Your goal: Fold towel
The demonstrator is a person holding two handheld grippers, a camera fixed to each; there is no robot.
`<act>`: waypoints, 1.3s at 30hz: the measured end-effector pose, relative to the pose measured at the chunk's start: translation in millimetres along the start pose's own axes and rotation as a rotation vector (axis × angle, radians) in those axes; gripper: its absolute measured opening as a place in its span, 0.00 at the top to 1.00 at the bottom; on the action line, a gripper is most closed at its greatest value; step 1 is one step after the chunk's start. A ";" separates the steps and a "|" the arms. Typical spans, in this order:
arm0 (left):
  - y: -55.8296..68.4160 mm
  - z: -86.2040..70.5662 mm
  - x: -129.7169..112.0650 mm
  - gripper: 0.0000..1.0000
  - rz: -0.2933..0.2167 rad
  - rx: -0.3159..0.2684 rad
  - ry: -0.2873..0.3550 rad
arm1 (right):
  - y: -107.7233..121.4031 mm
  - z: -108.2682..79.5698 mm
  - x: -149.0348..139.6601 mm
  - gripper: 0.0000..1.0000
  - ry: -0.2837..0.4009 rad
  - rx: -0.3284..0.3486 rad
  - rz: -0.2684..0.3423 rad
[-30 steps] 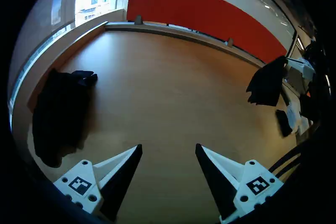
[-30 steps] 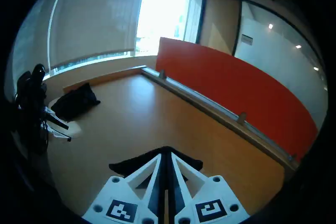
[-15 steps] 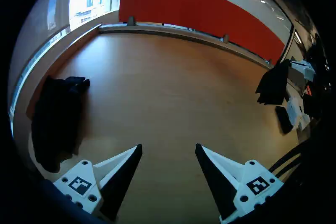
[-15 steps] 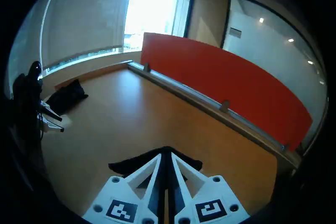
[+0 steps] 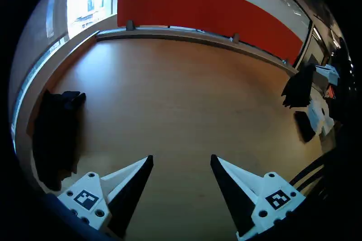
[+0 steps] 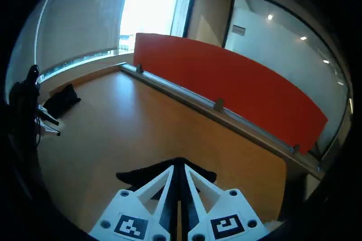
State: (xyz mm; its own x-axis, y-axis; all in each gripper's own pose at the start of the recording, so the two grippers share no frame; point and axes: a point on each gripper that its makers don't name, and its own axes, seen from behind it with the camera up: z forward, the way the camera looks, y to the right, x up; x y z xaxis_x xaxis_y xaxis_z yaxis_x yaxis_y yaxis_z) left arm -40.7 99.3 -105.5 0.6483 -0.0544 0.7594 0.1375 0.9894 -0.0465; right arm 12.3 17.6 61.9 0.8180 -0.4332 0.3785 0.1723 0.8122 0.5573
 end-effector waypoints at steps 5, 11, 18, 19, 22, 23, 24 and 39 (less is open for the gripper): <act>8.2 2.6 1.7 0.06 0.007 -0.002 -0.004 | 25.8 -9.1 -12.6 0.98 -0.012 -0.030 0.010; 16.4 4.8 3.6 0.06 0.008 -0.004 -0.009 | 53.0 -19.0 -29.3 0.98 -0.030 -0.060 0.020; 24.2 6.1 7.1 0.06 0.025 -0.002 -0.011 | 78.0 -26.3 -46.9 0.98 -0.051 -0.086 0.034; 25.4 6.2 7.2 0.06 0.026 -0.002 -0.011 | 80.9 -26.8 -49.2 0.98 -0.053 -0.088 0.037; 29.1 6.5 7.5 0.06 0.029 -0.002 -0.012 | 89.9 -28.1 -56.6 0.98 -0.062 -0.096 0.043; 30.2 6.4 7.4 0.06 0.030 -0.002 -0.013 | 93.1 -28.6 -59.3 0.98 -0.065 -0.099 0.043; 31.2 6.4 7.4 0.06 0.031 -0.002 -0.013 | 95.9 -29.0 -61.6 0.98 -0.068 -0.101 0.044; 41.2 4.5 2.3 0.06 0.044 0.004 -0.021 | 112.9 -24.9 -88.5 0.98 -0.103 -0.110 0.066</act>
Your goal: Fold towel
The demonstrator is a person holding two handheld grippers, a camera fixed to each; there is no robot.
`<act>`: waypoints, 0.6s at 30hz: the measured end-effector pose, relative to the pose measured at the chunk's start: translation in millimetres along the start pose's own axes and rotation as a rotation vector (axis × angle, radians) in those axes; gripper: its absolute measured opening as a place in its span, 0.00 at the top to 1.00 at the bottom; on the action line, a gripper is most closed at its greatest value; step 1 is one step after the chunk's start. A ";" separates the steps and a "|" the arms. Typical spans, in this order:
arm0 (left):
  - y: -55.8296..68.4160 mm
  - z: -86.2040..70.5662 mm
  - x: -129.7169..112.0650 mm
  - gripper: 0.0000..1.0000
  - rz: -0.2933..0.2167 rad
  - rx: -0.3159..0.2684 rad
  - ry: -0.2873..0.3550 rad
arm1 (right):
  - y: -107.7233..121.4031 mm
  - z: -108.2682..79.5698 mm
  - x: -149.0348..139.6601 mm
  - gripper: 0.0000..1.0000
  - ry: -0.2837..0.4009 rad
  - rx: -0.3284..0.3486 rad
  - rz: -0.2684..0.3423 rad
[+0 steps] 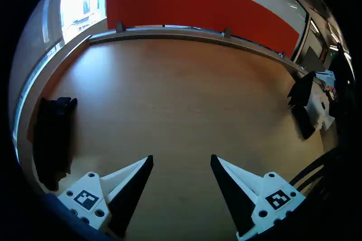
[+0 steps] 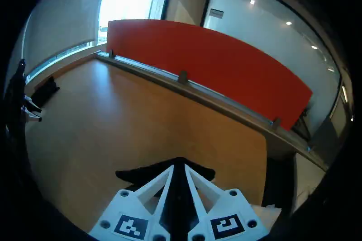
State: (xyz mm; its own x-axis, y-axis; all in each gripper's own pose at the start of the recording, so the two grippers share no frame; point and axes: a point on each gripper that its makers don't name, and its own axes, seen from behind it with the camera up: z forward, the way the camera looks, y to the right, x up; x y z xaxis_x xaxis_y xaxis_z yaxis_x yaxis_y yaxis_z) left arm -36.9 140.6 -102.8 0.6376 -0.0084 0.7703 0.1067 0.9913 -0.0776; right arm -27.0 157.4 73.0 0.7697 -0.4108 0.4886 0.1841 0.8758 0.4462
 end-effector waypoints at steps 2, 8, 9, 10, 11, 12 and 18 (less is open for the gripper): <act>1.0 0.1 -0.2 0.06 0.002 0.000 -0.001 | 0.9 -0.4 -2.7 0.98 -0.003 -0.002 0.000; 5.3 0.0 0.4 0.06 0.008 -0.002 0.000 | 4.1 -5.8 -10.8 0.98 -0.010 -0.007 0.009; 6.1 0.0 0.6 0.06 0.009 -0.003 0.000 | 4.7 -7.1 -12.5 0.98 -0.012 -0.008 0.011; 6.7 0.0 0.6 0.06 0.010 -0.004 0.000 | 5.3 -8.9 -15.1 0.98 -0.014 -0.010 0.014; 7.4 0.1 0.5 0.06 0.011 -0.004 -0.001 | 6.1 -11.0 -18.1 0.98 -0.018 -0.012 0.016; 8.1 0.2 0.4 0.06 0.012 -0.005 -0.001 | 6.7 -12.9 -20.7 0.98 -0.020 -0.013 0.018; 12.8 0.3 0.0 0.06 0.021 -0.014 -0.004 | 10.5 -27.3 -44.2 0.98 -0.051 -0.027 0.029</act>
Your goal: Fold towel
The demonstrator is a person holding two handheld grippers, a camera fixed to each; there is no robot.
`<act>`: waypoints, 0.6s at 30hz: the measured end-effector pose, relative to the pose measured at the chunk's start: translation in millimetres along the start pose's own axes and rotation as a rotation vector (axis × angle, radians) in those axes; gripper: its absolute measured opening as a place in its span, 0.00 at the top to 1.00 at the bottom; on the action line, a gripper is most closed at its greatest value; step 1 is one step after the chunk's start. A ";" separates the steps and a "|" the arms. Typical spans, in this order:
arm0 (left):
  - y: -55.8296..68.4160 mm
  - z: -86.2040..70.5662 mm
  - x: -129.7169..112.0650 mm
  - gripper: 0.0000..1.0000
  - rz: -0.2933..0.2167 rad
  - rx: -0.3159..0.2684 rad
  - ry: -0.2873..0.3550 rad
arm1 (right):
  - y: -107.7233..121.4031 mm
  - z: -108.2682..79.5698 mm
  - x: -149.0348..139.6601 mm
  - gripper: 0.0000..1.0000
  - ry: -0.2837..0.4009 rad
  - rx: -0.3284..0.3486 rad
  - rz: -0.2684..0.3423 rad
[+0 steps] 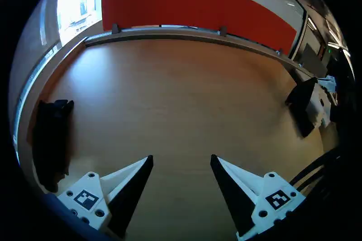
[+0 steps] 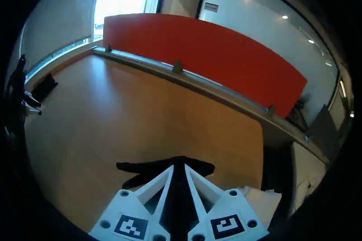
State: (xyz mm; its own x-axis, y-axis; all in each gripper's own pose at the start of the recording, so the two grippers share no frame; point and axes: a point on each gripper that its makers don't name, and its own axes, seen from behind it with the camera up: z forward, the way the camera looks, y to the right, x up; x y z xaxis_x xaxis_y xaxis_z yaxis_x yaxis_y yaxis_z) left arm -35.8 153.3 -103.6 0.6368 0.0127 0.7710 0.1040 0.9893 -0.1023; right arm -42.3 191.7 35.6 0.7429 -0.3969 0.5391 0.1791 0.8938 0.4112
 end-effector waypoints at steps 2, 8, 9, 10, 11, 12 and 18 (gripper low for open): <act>1.8 0.1 -0.2 0.06 0.004 -0.003 -0.001 | 0.7 -5.0 -9.0 0.98 -0.010 -0.005 0.007; 5.2 0.2 0.3 0.06 0.015 -0.010 -0.003 | 5.0 -18.9 -38.6 0.98 -0.044 -0.026 0.034; 5.5 0.2 0.3 0.06 0.017 -0.011 -0.003 | 5.8 -20.9 -43.7 0.98 -0.050 -0.029 0.040; 5.6 0.0 0.3 0.06 0.017 -0.012 -0.003 | 6.1 -22.7 -49.0 0.98 -0.057 -0.032 0.045; 5.8 -0.2 0.3 0.06 0.018 -0.012 -0.003 | 6.4 -24.8 -54.9 0.98 -0.065 -0.034 0.050; 5.9 -0.4 0.2 0.06 0.018 -0.013 -0.003 | 6.7 -26.6 -60.1 0.98 -0.072 -0.036 0.055; 6.4 -1.5 -1.9 0.06 0.021 -0.014 -0.006 | 6.9 -35.7 -94.2 0.98 -0.124 -0.052 0.069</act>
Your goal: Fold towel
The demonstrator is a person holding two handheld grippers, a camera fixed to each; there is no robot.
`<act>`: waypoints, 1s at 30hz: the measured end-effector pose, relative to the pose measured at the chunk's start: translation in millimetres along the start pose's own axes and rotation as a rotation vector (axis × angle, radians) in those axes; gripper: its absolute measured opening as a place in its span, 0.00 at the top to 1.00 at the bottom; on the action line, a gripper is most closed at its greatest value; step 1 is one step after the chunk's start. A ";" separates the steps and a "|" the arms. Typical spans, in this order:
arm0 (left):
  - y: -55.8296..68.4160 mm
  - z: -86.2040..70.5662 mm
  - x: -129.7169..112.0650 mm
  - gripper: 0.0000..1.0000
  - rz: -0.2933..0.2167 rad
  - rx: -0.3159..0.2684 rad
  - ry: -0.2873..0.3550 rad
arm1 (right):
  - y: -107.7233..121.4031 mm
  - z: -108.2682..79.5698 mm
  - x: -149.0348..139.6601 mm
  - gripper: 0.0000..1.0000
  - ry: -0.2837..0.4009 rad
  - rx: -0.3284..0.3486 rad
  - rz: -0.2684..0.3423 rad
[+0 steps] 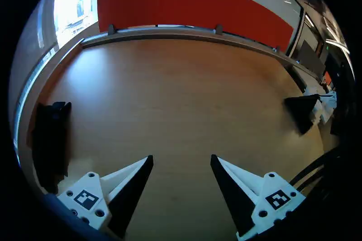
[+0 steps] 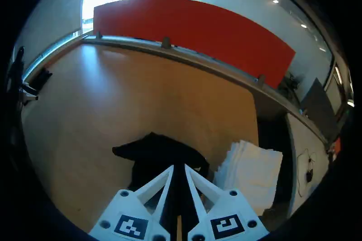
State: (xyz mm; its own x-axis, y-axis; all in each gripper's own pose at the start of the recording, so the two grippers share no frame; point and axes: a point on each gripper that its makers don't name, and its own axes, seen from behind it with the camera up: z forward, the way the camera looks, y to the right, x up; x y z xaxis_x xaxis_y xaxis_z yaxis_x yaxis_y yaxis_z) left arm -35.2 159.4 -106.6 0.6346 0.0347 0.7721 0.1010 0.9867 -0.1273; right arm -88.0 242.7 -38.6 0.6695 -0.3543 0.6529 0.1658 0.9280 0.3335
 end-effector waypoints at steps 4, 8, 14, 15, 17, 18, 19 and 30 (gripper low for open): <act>-0.1 -0.7 -1.5 0.06 0.003 0.001 -0.002 | -0.1 -1.4 -17.9 0.98 -0.028 -0.007 0.008; -0.6 -1.4 -2.3 0.06 0.005 0.001 -0.003 | 0.8 -1.1 -32.4 0.98 -0.051 -0.017 0.025; -2.1 -3.2 -2.6 0.06 0.006 0.003 -0.002 | 5.2 2.9 -60.2 0.98 -0.106 -0.037 0.054; -2.4 -3.5 -2.8 0.06 0.006 0.004 -0.002 | 5.6 3.8 -65.5 0.98 -0.117 -0.040 0.058; -3.4 -4.0 -3.3 0.06 0.007 0.006 -0.003 | 5.9 7.2 -77.5 0.98 -0.142 -0.045 0.069; -3.9 -4.2 -3.6 0.06 0.007 0.007 -0.004 | 6.0 8.8 -83.2 0.98 -0.153 -0.047 0.074; -4.5 -4.4 -4.0 0.06 0.008 0.009 -0.005 | 5.8 11.0 -88.5 0.98 -0.164 -0.049 0.081; -9.2 -6.6 -5.5 0.06 0.020 0.022 -0.008 | 5.5 32.4 -135.4 0.98 -0.260 -0.077 0.152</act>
State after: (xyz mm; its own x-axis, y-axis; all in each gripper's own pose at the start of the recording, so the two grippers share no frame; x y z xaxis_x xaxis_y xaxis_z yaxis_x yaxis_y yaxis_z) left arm -34.6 149.1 -113.8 0.6302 0.0555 0.7745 0.0713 0.9891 -0.1289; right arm -201.2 292.1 -103.1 0.4847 -0.2193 0.8468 0.1391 0.9751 0.1729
